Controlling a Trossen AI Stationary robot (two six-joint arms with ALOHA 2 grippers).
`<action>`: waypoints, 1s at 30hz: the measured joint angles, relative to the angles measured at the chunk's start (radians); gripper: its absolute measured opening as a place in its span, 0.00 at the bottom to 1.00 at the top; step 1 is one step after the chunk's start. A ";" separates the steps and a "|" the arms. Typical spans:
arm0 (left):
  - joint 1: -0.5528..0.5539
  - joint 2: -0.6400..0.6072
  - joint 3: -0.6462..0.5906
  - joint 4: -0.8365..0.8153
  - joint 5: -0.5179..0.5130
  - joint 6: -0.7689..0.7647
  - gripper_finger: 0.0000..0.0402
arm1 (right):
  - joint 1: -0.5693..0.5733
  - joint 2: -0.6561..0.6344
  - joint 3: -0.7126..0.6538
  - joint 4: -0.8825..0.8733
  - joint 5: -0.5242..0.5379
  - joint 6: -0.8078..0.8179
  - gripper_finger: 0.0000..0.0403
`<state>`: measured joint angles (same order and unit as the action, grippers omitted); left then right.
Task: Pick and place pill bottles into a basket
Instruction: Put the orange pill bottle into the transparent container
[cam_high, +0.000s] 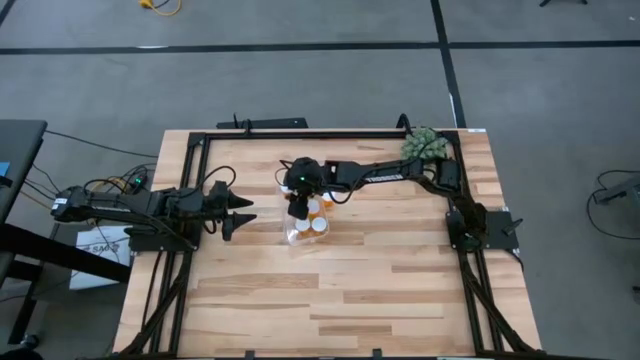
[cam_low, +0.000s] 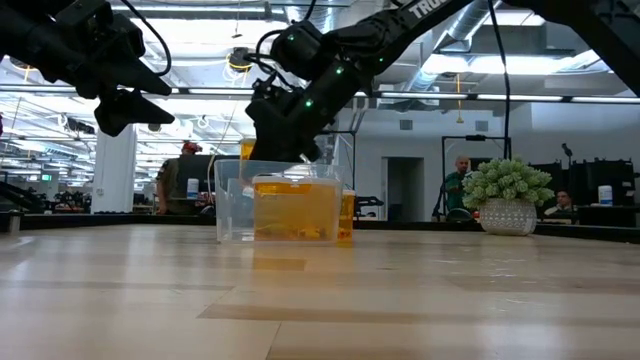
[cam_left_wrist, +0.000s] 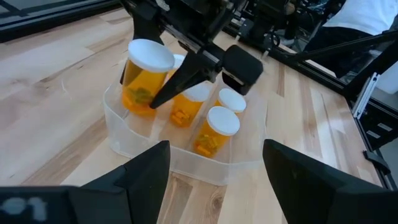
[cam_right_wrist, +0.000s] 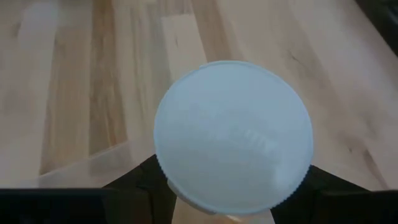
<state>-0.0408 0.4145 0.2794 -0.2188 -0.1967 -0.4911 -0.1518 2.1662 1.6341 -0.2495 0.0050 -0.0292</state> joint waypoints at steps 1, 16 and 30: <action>0.000 0.000 0.000 0.000 0.000 0.000 0.61 | 0.002 0.000 0.000 0.007 0.000 -0.005 0.47; 0.000 0.000 0.000 0.000 0.006 0.000 0.61 | 0.008 0.000 0.000 0.024 -0.005 0.002 0.54; 0.000 0.000 0.000 0.001 0.006 -0.001 0.61 | 0.007 -0.001 0.000 0.026 -0.011 -0.024 0.58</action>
<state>-0.0408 0.4148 0.2794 -0.2180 -0.1902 -0.4919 -0.1444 2.1654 1.6341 -0.2230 -0.0057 -0.0528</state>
